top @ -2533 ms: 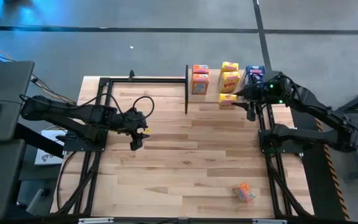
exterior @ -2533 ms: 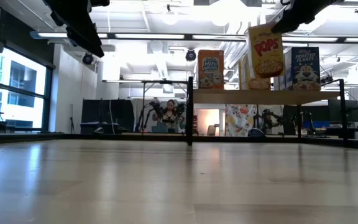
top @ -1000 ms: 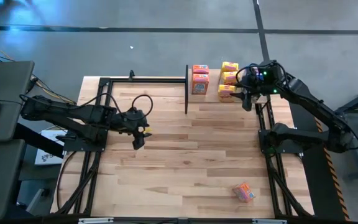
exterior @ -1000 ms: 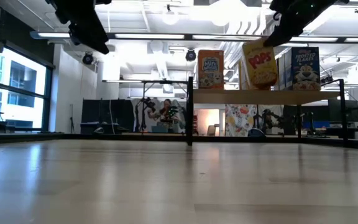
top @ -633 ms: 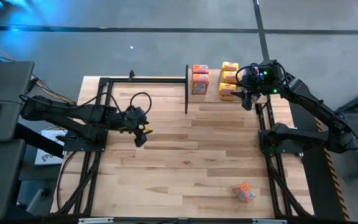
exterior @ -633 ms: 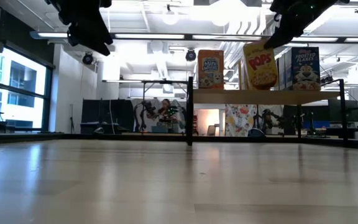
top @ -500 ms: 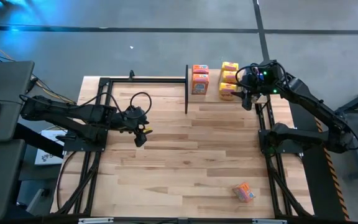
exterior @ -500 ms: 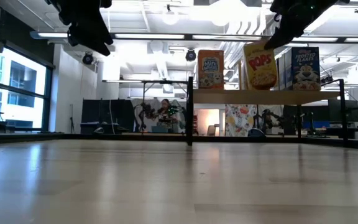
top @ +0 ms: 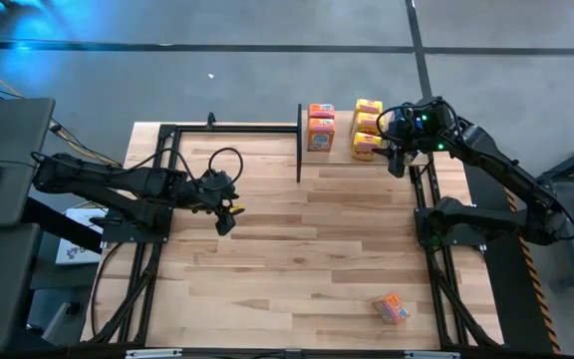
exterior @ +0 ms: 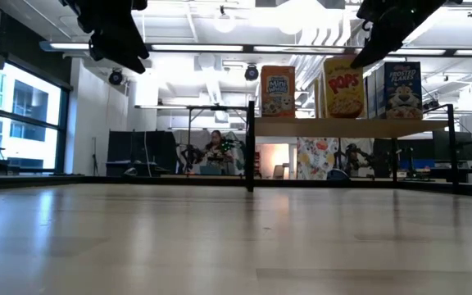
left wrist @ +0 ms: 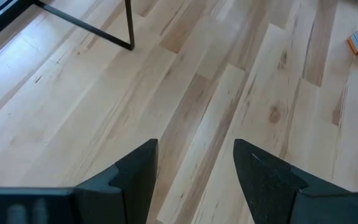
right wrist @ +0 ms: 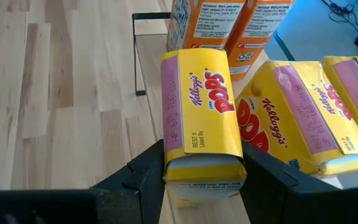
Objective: Stack cereal on shelf
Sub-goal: Put the yellow cereal box on the shelf aligned with the other yellow cereal boxes, then put the orange cereal box on the shelf aligned with the other orange cereal boxes
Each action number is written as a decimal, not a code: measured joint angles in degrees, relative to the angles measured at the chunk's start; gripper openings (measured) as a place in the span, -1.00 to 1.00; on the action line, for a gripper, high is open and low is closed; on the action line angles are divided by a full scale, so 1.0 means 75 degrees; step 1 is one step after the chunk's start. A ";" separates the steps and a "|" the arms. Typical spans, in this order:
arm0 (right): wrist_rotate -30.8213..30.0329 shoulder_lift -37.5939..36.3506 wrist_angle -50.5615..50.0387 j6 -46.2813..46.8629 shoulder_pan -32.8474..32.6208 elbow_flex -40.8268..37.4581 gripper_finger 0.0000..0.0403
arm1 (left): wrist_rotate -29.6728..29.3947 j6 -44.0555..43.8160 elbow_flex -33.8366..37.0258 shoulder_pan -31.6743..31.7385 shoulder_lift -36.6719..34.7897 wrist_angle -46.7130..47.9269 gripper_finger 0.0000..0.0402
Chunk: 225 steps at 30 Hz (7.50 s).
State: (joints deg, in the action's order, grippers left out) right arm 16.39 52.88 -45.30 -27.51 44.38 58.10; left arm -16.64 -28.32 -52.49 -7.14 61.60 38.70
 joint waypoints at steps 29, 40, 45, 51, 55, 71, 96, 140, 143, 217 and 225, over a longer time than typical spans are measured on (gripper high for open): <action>-0.0595 -0.0405 0.0065 -0.0142 0.0000 0.0001 0.13 | -0.0006 -0.0003 0.0000 0.0000 0.0000 0.0000 0.00; -0.0782 -0.1024 0.0366 -0.0124 -0.0027 0.0001 0.13 | -0.0006 -0.0003 0.0000 0.0000 0.0000 0.0000 0.00; -0.0749 -0.1055 0.0089 0.0366 -0.0380 0.0001 0.13 | -0.0006 -0.0003 0.0000 0.0000 0.0000 0.0000 0.00; -0.0864 -0.0819 -0.0341 0.1118 -0.1099 0.0001 0.13 | -0.0006 -0.0003 0.0000 0.0000 0.0000 0.0000 0.00; -0.1312 -0.0609 -0.0467 0.1540 -0.1556 0.0001 0.13 | -0.0006 -0.0003 0.0000 0.0000 0.0000 0.0000 0.00; -0.2610 0.0213 -0.0475 0.2549 -0.2276 0.0001 0.13 | -0.0006 -0.0003 0.0000 0.0000 0.0000 0.0000 0.00; -0.2514 0.0032 -0.0411 0.2693 -0.2404 0.0001 0.13 | -0.0006 -0.0003 0.0000 -0.0002 0.0000 -0.0001 0.00; -0.2736 0.1540 -0.1977 1.4503 -1.0081 0.0998 0.13 | -0.0005 -0.0003 0.0003 -0.0002 -0.0003 0.0000 0.00; -0.2854 0.1762 -0.1823 1.5260 -1.0588 0.0998 0.13 | -0.0004 -0.0003 0.0003 -0.0002 -0.0003 0.0000 0.00; -0.1851 0.7207 -0.4353 1.7615 -1.2831 0.4116 -0.14 | -0.0006 -0.0003 0.0003 0.0000 -0.0003 -0.0003 0.00; -0.1746 0.7134 -0.4404 1.6782 -1.2465 0.4113 -0.22 | -0.0006 -0.0003 0.0003 -0.0003 -0.0003 0.0000 0.00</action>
State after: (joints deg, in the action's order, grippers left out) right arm 3.29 106.38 -78.33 98.35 -49.11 88.95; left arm -16.69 -28.34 -52.47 -7.16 61.58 38.70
